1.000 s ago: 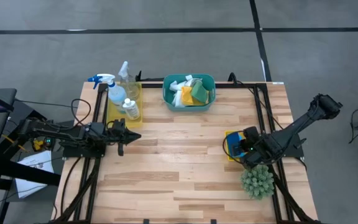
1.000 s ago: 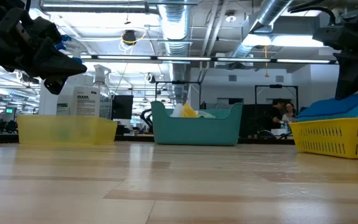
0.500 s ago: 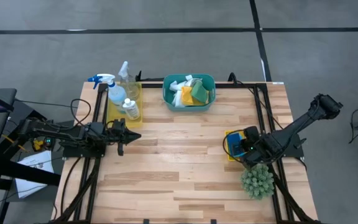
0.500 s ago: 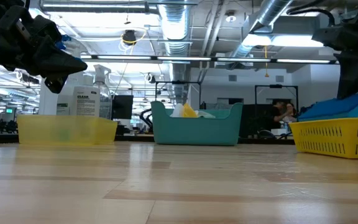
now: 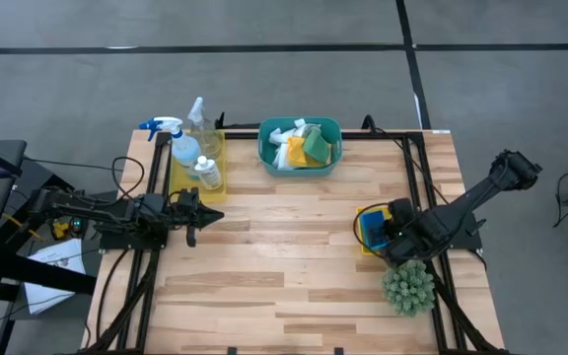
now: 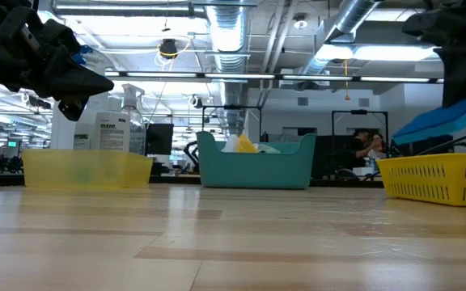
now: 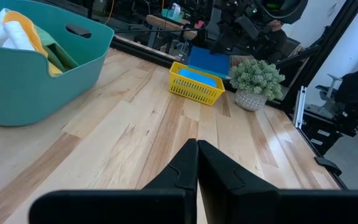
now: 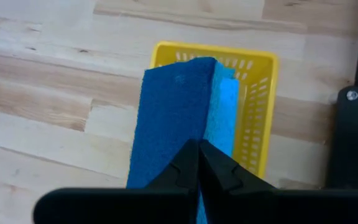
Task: Pick & Place Kitchen Items
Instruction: Put the blue sponge into the right yellow bin
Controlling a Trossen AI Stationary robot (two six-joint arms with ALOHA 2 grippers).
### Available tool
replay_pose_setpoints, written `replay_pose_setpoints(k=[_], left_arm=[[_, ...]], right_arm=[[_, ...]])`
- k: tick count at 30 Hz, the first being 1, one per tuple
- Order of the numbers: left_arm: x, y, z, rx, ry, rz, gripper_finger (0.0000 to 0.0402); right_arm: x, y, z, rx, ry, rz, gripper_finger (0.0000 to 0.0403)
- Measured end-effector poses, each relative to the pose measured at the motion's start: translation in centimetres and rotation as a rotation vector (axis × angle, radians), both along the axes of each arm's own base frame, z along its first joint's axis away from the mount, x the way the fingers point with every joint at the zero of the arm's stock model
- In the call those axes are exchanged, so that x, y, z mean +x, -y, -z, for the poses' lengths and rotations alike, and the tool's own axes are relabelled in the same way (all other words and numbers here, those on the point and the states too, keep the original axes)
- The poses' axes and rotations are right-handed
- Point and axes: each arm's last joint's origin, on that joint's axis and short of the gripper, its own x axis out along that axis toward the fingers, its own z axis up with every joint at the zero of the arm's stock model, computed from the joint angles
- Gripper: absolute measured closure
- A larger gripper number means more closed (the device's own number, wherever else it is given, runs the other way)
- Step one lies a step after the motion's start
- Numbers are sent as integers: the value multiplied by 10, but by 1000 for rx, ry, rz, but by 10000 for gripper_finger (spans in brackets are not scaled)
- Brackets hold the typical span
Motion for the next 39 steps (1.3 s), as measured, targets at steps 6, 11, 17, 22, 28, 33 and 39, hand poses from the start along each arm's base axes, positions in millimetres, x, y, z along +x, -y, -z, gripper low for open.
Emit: replay_pose_setpoints(k=[6,11,17,22,28,33,39], left_arm=[[0,0,0,0,0,0,399],[0,0,0,0,0,0,399],[0,0,0,0,0,0,399],[0,0,0,0,0,0,399],[0,0,0,0,0,0,399],[0,0,0,0,0,0,399],[0,0,-1,-1,8,0,399]], right_arm=[[7,-5,-4,7,10,25,403],[8,-7,-4,5,7,29,403],[11,-10,2,-18,-28,45,403],[13,-11,5,-31,-46,50,403],[12,-10,5,-33,-46,66,403],[18,-12,13,-58,-83,83,403],[20,-14,19,-81,-114,82,403]])
